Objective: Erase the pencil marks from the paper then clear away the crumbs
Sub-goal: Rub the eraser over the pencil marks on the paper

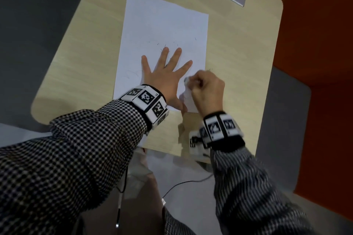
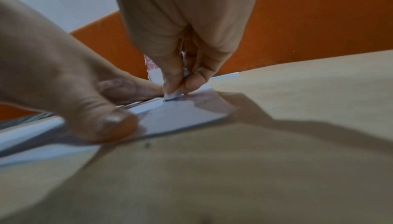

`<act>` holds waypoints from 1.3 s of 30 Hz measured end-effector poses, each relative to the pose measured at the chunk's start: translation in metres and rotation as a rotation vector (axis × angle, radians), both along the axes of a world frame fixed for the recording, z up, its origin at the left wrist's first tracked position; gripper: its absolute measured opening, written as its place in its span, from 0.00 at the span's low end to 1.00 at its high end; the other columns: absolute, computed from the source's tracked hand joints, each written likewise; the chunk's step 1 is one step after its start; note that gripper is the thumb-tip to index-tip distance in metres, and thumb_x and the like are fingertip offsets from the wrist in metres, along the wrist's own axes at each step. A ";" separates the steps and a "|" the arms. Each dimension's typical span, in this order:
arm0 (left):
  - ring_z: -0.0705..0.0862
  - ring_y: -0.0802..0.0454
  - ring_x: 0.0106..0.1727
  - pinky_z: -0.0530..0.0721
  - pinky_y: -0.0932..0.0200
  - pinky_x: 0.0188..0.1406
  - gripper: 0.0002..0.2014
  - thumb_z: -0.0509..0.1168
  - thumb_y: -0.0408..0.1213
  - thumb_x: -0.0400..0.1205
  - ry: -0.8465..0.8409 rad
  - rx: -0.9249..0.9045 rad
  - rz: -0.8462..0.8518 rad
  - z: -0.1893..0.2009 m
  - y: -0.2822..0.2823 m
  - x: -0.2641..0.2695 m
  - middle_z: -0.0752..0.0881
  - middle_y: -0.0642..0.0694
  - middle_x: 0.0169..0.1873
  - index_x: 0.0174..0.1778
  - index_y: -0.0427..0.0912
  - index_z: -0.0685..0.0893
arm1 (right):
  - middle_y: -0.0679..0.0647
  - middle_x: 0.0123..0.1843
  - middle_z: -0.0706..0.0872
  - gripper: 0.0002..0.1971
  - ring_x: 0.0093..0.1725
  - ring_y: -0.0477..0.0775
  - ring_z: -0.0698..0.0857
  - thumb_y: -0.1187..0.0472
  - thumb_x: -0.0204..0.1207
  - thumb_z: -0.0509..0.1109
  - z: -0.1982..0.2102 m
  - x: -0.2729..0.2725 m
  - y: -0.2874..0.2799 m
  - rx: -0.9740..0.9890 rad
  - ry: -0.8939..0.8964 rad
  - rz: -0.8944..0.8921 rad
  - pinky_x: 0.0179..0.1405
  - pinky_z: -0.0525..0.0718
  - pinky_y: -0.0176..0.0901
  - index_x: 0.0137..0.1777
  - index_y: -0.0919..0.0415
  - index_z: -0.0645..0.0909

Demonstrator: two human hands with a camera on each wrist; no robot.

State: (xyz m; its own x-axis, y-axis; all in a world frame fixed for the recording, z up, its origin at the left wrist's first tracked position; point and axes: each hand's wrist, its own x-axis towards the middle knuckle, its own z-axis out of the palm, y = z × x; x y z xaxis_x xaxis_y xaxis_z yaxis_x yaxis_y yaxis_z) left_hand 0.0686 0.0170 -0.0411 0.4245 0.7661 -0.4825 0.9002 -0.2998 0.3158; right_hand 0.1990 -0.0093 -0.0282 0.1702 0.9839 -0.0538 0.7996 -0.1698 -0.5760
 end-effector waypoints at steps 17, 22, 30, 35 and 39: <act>0.27 0.43 0.82 0.39 0.18 0.71 0.63 0.73 0.68 0.64 -0.011 0.013 0.016 -0.004 -0.001 0.000 0.26 0.52 0.82 0.82 0.63 0.33 | 0.61 0.26 0.79 0.13 0.24 0.56 0.75 0.62 0.68 0.68 0.002 -0.008 -0.041 0.059 -0.037 0.066 0.24 0.64 0.39 0.25 0.68 0.78; 0.27 0.42 0.82 0.38 0.18 0.71 0.65 0.73 0.72 0.60 -0.021 -0.002 0.017 -0.002 -0.001 0.001 0.27 0.52 0.82 0.82 0.62 0.34 | 0.63 0.30 0.84 0.04 0.29 0.61 0.82 0.70 0.65 0.69 -0.001 -0.007 0.007 0.068 -0.038 0.091 0.28 0.77 0.44 0.31 0.67 0.83; 0.26 0.42 0.82 0.39 0.18 0.71 0.64 0.71 0.71 0.63 0.003 0.014 0.003 -0.003 -0.001 0.000 0.26 0.52 0.81 0.82 0.62 0.32 | 0.60 0.26 0.81 0.07 0.25 0.55 0.78 0.68 0.63 0.74 0.002 -0.004 -0.042 0.024 -0.005 0.106 0.24 0.72 0.40 0.27 0.66 0.81; 0.27 0.42 0.82 0.38 0.18 0.71 0.65 0.71 0.74 0.60 -0.023 0.011 0.009 -0.002 0.000 -0.001 0.27 0.51 0.82 0.83 0.62 0.34 | 0.62 0.32 0.85 0.06 0.31 0.59 0.81 0.67 0.69 0.71 -0.006 0.002 -0.004 0.067 -0.024 0.050 0.30 0.72 0.41 0.32 0.68 0.83; 0.25 0.43 0.81 0.36 0.19 0.71 0.66 0.70 0.75 0.59 -0.008 -0.009 0.014 -0.002 0.000 0.000 0.25 0.52 0.81 0.82 0.62 0.32 | 0.58 0.27 0.81 0.06 0.26 0.46 0.73 0.68 0.64 0.71 0.001 0.000 -0.060 0.065 -0.013 0.035 0.26 0.66 0.27 0.28 0.64 0.80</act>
State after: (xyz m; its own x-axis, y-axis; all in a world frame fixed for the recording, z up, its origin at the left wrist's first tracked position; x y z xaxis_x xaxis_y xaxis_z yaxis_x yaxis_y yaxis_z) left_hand 0.0688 0.0170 -0.0434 0.4181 0.7677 -0.4857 0.9015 -0.2849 0.3257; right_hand 0.1989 -0.0689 -0.0269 0.1362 0.9906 0.0123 0.8120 -0.1046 -0.5742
